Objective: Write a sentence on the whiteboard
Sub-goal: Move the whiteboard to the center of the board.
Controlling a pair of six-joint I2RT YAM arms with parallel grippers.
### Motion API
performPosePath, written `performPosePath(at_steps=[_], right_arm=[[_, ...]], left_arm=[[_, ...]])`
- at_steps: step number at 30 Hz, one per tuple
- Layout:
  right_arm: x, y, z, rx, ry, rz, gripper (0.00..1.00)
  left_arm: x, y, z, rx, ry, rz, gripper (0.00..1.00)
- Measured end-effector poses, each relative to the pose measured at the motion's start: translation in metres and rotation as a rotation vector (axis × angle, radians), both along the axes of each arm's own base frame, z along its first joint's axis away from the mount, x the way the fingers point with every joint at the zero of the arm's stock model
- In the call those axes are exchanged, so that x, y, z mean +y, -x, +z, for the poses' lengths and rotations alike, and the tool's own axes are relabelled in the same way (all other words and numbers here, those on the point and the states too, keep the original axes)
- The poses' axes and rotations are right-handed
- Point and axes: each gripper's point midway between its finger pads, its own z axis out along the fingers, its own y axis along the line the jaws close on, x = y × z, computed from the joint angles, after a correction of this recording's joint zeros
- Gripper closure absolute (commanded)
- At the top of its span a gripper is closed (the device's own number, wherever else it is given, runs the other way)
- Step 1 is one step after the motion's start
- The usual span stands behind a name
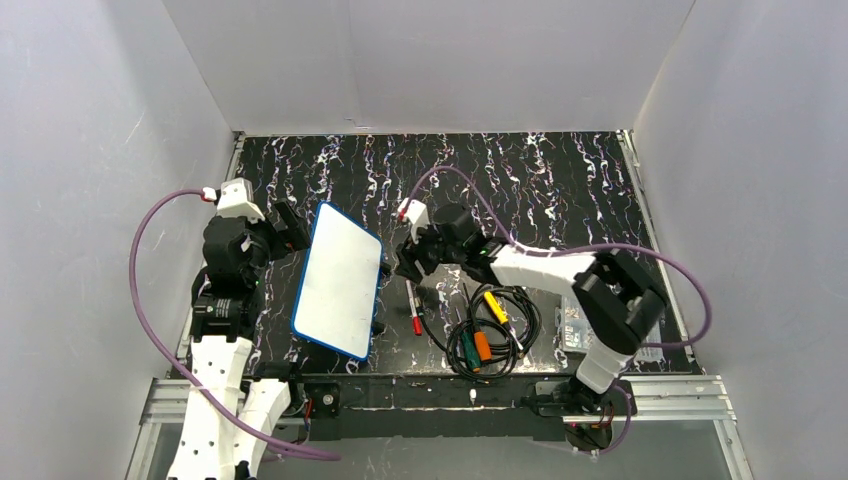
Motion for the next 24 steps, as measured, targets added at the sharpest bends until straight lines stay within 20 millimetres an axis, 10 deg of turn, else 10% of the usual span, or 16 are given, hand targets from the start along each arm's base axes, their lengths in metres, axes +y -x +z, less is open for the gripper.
performPosePath(at_steps=[10, 24], right_arm=[[0.032, -0.012, -0.051, -0.004, 0.081, 0.066, 0.31], [0.061, -0.007, -0.068, -0.02, 0.099, 0.15, 0.42]], left_arm=[[-0.001, -0.001, -0.001, -0.006, 0.001, -0.003, 0.01], [-0.001, -0.005, -0.006, 0.012, 0.001, -0.003, 0.01]])
